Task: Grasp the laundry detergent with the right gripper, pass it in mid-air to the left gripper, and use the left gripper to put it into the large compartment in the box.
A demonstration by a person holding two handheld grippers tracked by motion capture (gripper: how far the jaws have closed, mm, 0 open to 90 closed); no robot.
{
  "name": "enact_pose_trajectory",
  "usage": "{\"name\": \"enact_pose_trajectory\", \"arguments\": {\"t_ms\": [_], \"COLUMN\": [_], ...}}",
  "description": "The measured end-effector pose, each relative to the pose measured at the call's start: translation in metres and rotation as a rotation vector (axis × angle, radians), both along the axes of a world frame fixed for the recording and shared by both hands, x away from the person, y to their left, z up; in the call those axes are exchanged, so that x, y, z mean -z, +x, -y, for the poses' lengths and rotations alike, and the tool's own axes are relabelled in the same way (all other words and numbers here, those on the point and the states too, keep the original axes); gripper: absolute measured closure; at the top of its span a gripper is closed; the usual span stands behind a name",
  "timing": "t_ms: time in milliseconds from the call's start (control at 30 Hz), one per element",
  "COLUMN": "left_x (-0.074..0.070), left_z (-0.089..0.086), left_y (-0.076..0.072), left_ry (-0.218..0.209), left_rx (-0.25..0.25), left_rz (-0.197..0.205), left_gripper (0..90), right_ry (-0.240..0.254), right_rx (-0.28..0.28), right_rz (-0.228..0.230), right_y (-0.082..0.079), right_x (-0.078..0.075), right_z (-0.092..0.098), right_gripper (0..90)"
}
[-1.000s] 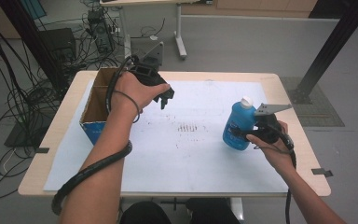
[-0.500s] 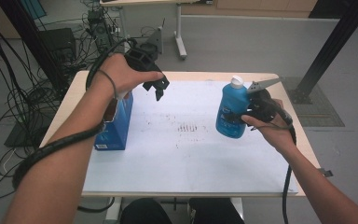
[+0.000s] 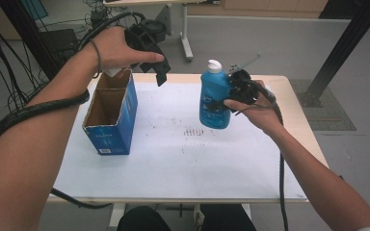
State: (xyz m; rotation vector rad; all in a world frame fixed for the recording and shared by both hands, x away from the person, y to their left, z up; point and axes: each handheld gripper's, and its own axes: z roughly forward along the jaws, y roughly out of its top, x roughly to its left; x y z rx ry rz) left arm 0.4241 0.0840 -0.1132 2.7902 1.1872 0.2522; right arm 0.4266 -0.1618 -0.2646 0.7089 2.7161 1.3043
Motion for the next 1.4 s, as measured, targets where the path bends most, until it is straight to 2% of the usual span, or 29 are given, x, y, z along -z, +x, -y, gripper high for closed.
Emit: {"name": "enact_pose_trajectory", "arguments": {"t_ms": [100,233,433,633,800,1033,1400], "left_x": [-0.004,-0.007,-0.002,0.005,0.009,0.011,0.03], "left_z": [0.001,0.003,0.005,0.005,0.005,0.007,0.012], "left_y": [0.001,0.004,0.008,0.008,0.006,0.001,-0.012], "left_ry": [0.004,-0.015,0.002,0.041,0.064,0.062,0.081], "left_rx": [0.045,0.104,0.162,0.202,0.241,0.28,0.332], "left_rz": [0.008,0.01,-0.003,-0.018,-0.027,-0.036,-0.088], "left_gripper": [4.9,4.9,4.9,5.4,5.5,5.2,4.6], "right_ry": [-0.001,0.004,-0.001,-0.002,0.028,0.066,0.088], "right_rx": [-0.043,-0.08,-0.147,-0.206,-0.241,-0.312,-0.429], "right_rz": [0.003,0.001,0.005,0.008,0.023,0.054,0.103], "right_y": [0.005,0.01,0.015,0.021,0.023,0.019,0.006], "right_x": [0.001,0.004,0.014,0.024,0.029,0.035,0.035], "right_z": [-0.019,-0.037,-0.063,-0.082,-0.092,-0.104,-0.117], "right_gripper": [44.3,44.2,44.2,44.3,44.3,44.2,44.1]}}
